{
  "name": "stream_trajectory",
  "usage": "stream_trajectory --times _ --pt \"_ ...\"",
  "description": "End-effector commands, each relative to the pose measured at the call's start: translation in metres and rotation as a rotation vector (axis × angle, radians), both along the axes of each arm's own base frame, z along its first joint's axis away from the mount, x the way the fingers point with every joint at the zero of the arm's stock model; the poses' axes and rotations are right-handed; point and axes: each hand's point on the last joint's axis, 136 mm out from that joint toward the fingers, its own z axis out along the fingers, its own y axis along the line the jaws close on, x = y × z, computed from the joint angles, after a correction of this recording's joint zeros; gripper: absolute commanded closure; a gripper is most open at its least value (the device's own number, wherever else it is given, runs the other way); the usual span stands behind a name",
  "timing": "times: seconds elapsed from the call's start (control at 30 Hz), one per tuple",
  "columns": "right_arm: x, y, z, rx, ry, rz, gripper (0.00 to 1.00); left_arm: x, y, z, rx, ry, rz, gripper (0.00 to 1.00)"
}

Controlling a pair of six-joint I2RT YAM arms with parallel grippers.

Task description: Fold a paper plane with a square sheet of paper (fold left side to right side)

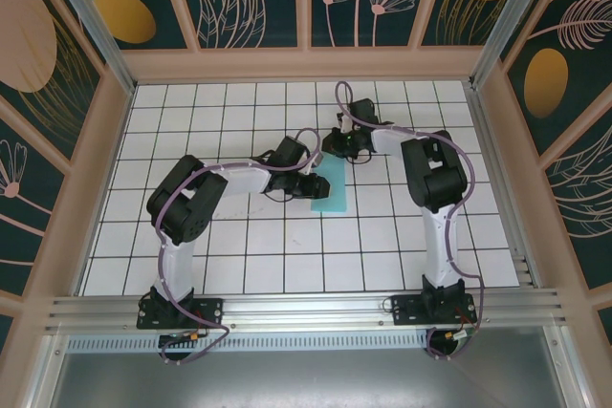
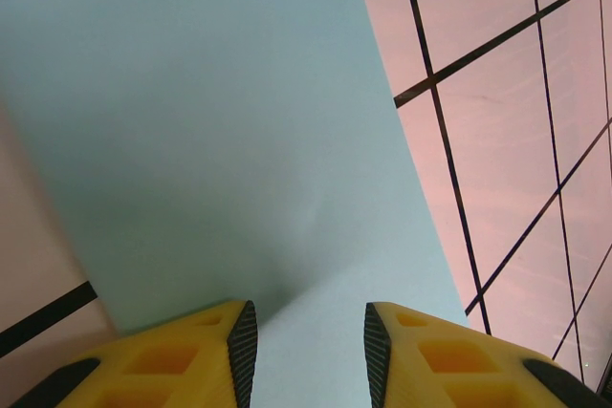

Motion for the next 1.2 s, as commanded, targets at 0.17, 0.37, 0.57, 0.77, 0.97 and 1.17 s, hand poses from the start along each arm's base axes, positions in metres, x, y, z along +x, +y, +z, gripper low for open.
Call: stream_trajectory --times 0.17,0.37,0.57,0.77,0.97,1.17 --pt "-0.014 -0.025 0.078 0.004 -0.128 -0.007 0.80 -0.026 0.023 -0.043 0.133 0.100 0.012 0.62" --pt "-0.089 -0.044 0.081 0.029 -0.059 -0.002 0.76 -0.023 0.021 -0.041 0.128 0.094 0.015 0.62" --pt "-0.158 -0.039 0.056 0.073 0.053 0.015 0.89 -0.023 0.020 -0.039 0.126 0.093 0.016 0.62" --pt "-0.173 -0.031 0.026 0.051 0.118 0.021 0.91 -0.022 0.019 -0.038 0.123 0.091 0.018 0.62" --pt "-0.175 -0.039 -0.003 -0.044 0.168 0.007 0.91 -0.016 0.014 -0.028 0.111 0.079 0.013 0.62" --pt "-0.185 -0.055 -0.028 -0.154 0.228 -0.002 0.91 -0.004 0.004 -0.010 0.083 0.056 0.007 0.60"
